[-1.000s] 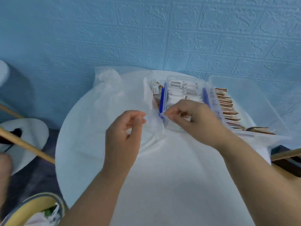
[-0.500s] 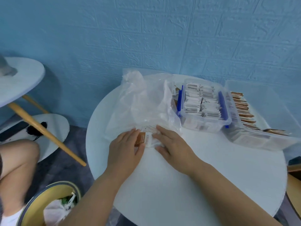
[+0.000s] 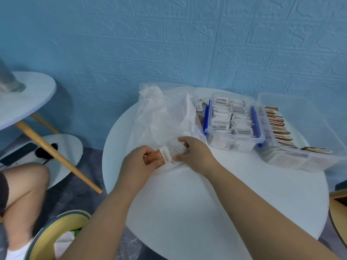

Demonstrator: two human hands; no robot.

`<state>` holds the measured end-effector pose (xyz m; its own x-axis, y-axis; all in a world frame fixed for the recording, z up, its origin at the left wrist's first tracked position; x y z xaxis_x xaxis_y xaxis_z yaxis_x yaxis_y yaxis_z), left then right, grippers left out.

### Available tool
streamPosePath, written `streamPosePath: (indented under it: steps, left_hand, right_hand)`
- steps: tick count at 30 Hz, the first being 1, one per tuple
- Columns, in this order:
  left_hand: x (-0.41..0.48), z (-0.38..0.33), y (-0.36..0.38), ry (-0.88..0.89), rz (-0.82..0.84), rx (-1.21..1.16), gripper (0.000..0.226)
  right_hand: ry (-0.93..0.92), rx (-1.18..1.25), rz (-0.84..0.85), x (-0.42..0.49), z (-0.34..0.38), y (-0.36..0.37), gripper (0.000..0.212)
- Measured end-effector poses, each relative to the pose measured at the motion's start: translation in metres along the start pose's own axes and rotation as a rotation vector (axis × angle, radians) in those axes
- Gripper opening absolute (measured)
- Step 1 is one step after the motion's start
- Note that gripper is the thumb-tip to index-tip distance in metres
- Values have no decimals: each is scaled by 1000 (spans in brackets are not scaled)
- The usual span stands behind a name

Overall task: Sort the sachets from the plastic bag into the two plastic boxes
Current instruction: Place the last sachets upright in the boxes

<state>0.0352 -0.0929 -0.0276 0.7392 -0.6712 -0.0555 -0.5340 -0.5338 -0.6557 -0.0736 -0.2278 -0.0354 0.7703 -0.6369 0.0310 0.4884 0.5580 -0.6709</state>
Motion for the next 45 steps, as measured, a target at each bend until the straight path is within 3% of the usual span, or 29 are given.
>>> streamPosePath:
  steps: [3, 6, 11, 18, 20, 24, 28, 36, 39, 42, 45]
  left_hand:
    - [-3, 0, -4, -20, -52, -155, 10]
    - [-5, -7, -7, -53, -66, -364, 9]
    - [-13, -41, 16, -10, 131, -578, 18]
    - [-29, -82, 77, 151, 255, -386, 32]
    - [-36, -94, 92, 238, 288, -291, 35]
    - [-48, -107, 115, 437, 303, -130, 12]
    - [-50, -105, 130, 518, 335, -30, 18]
    - [-51, -114, 134, 518, 361, -30, 14]
    - [-56, -145, 134, 523, 360, -133, 29]
    - [-53, -174, 144, 549, 269, -255, 29]
    - [-42, -189, 162, 673, 41, -115, 32]
  right_hand:
    - [-7, 119, -30, -5, 1, -7, 32]
    - [8, 444, -136, -17, 5, -21, 9]
    - [-8, 719, -224, -47, 3, -45, 10]
    - [147, 910, -338, -96, -35, -74, 17]
    - [167, 782, -380, -109, -49, -84, 13]
    - [143, 420, -363, -127, -64, -95, 9]
    - [116, 239, -308, -134, -72, -101, 13]
    - [-18, 109, -227, -135, -72, -121, 22]
    - [-69, 117, -248, -138, -66, -156, 19]
    - [-108, 94, -341, -140, -64, -205, 18]
    - [-84, -69, -486, -135, -74, -257, 16]
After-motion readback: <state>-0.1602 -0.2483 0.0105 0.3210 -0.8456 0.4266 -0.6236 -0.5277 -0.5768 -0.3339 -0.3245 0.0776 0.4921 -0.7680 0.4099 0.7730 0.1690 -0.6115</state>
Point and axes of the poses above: each hand's wrist, its own x-axis towards the middle knuckle, its own y-axis out of the palm, z = x × y, the point moved 3 cm from there along x, towards the middle knuckle, and after that the axes turned 10 degrees about -y, right-handed, at the moved point
